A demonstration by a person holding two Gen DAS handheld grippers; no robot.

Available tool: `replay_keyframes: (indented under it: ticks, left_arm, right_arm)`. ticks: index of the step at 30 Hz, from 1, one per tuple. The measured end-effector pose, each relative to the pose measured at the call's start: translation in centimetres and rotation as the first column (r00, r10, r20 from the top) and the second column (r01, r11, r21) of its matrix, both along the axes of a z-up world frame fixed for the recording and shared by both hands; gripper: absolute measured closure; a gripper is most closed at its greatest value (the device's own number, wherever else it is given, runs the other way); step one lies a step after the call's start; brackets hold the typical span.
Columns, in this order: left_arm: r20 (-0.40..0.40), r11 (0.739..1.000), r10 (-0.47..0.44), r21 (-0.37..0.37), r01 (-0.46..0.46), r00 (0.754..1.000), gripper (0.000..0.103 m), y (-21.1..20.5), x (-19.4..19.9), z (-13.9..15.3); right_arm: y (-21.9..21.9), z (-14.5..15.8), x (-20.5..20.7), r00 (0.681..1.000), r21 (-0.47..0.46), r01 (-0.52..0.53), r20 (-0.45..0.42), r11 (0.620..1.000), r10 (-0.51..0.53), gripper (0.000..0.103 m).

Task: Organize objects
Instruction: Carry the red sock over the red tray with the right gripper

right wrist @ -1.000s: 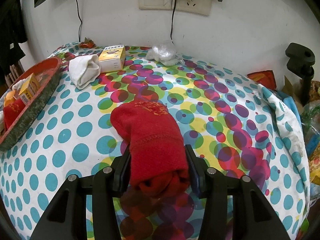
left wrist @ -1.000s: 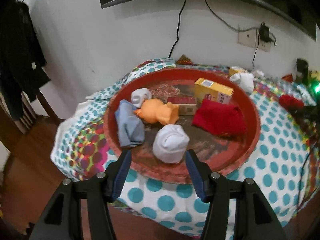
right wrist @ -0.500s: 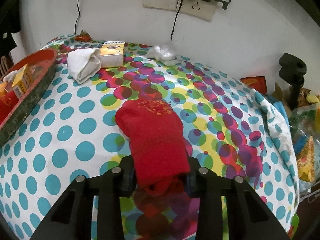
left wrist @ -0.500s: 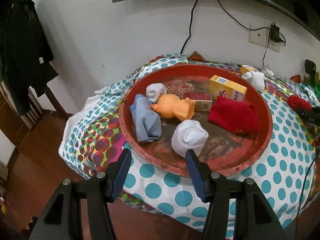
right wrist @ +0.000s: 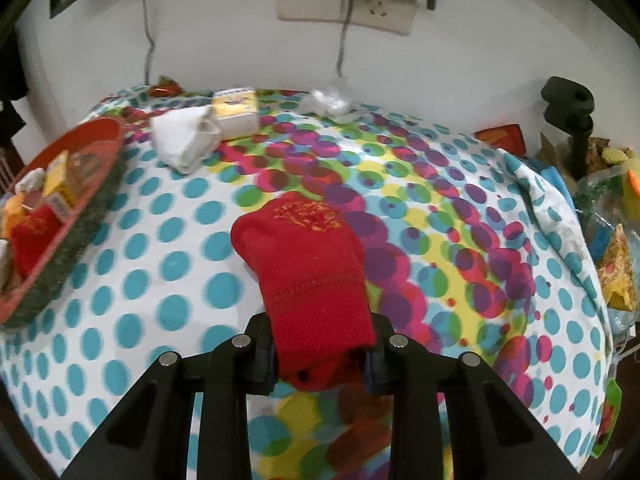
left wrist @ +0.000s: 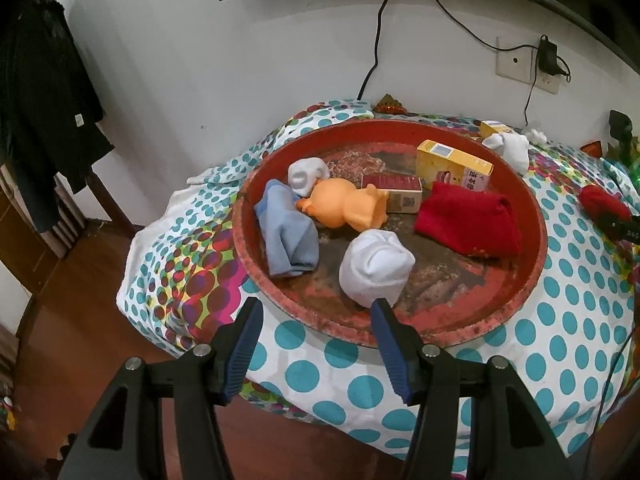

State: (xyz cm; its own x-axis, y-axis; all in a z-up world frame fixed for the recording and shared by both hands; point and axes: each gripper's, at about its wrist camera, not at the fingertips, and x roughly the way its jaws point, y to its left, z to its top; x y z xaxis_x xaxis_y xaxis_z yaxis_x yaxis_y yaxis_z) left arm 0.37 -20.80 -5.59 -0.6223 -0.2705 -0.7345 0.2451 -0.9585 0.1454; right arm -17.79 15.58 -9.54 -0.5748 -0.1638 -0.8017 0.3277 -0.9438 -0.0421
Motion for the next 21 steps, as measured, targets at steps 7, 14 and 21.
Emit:
replay_keyframes:
  ticks: [7,14,21]
  left_arm:
    - [0.000,1.000,-0.012,0.016,0.012,1.000,0.046,0.3,0.1,0.2]
    - [0.002,1.000,-0.005,0.013,0.005,1.000,0.046,0.2,0.2,0.4]
    - [-0.019,1.000,0.013,0.027,-0.013,1.000,0.046,-0.6,0.5,0.8]
  right_arm:
    - [-4.1,2.5,3.7,0.996,-0.034,-0.089,-0.022,0.995,0.089,0.075]
    - [-12.6,5.1,7.0,0.974,-0.067,-0.224,-0.064,0.972,0.220,0.075]
    - [-18.6,6.8,10.1,0.939,-0.099,-0.343,-0.067,0.934,0.338,0.075]
